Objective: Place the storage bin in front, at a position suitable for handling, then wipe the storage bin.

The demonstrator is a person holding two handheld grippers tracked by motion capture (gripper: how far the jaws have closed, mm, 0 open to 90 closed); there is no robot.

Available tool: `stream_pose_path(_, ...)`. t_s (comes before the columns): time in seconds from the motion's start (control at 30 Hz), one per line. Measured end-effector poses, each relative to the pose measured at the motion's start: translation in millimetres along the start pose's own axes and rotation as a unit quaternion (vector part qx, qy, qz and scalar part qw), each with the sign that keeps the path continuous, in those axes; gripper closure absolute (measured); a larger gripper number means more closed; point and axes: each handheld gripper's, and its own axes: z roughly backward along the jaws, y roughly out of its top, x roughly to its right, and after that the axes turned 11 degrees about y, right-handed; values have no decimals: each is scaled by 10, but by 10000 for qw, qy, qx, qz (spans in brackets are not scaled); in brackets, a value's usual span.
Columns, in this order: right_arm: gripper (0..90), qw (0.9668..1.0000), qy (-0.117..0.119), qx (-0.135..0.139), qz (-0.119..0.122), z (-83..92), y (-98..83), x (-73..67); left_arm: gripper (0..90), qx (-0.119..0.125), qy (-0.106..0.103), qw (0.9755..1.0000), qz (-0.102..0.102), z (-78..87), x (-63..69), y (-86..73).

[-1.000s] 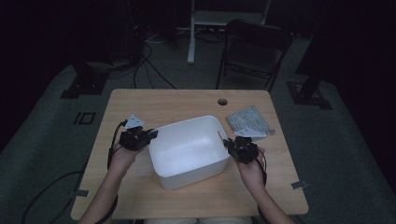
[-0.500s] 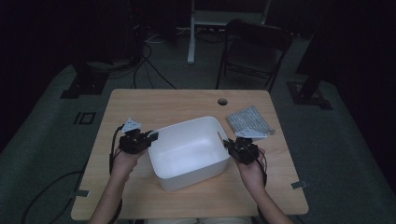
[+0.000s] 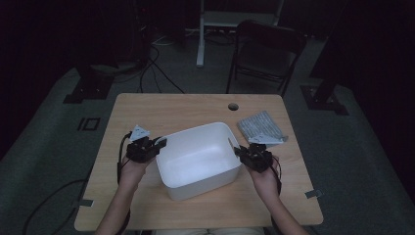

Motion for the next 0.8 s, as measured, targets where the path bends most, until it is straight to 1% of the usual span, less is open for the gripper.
stream_pose_path(0.03, 651, 10000, 62, -27, 6, 16, 11, 3, 760, 1, -8, 10000, -1, -2, -1, 0)
stream_pose_path(0.07, 630, 9999, 97, -49, 53, 31, 24, 1, 760, 3, -26, 10000, -2, -3, -4, 0)
stream_pose_path(0.1, 611, 9999, 159, -3, 63, 56, 34, -2, 760, 9, -32, 10000, 3, -4, -5, -1)
stream_pose_path(0.13, 574, 9997, 236, 70, 86, 81, 44, -3, 760, 7, -31, 10000, -6, -4, -5, 0)
stream_pose_path(0.17, 574, 9997, 236, 70, 86, 81, 44, -3, 760, 7, -31, 10000, -6, -4, -5, 0)
stream_pose_path(0.23, 523, 9990, 396, 132, 169, 133, 83, -9, 759, 5, -50, 10000, -8, -6, -8, 1)
stream_pose_path(0.27, 510, 9983, 500, 222, 217, 174, 100, -10, 760, 5, -45, 10000, -28, -6, -7, 2)
stream_pose_path(0.3, 510, 9983, 500, 222, 217, 174, 100, -10, 760, 5, -45, 10000, -28, -6, -7, 2)
stream_pose_path(0.33, 499, 9975, 573, 296, 278, 217, 122, -5, 760, 6, -49, 10000, -30, -9, -7, 4)
stream_pose_path(0.4, 498, 9973, 572, 346, 297, 237, 128, -2, 760, 6, -55, 10000, -32, -11, -8, 5)
stream_pose_path(0.43, 479, 9968, 626, 405, 301, 267, 141, 9, 760, 8, -58, 10000, -24, -12, -8, 5)
stream_pose_path(0.47, 464, 9966, 591, 471, 318, 313, 162, 33, 759, 8, -57, 10000, -27, -12, -8, 5)
stream_pose_path(0.53, 454, 9964, 611, 498, 324, 331, 170, 46, 760, 9, -57, 10000, -27, -12, -8, 5)
stream_pose_path(0.57, 448, 9962, 574, 569, 318, 363, 181, 65, 760, 15, -53, 10000, -18, -13, -6, 5)
stream_pose_path(0.6, 436, 9958, 551, 636, 360, 402, 195, 101, 759, 14, -54, 10000, -19, -14, -7, 5)
stream_pose_path(0.63, 419, 9960, 491, 650, 367, 420, 204, 124, 759, 19, -52, 10000, -12, -14, -6, 4)
stream_pose_path(0.7, 406, 9959, 465, 689, 344, 449, 216, 186, 759, 27, -61, 10000, 1, -14, -7, 2)
stream_pose_path(0.73, 405, 9959, 404, 728, 359, 464, 217, 226, 759, 26, -59, 10000, -5, -14, -7, 3)
stream_pose_path(0.8, 399, 9955, 398, 789, 348, 477, 215, 296, 759, 20, -57, 10000, -17, -15, -6, 5)
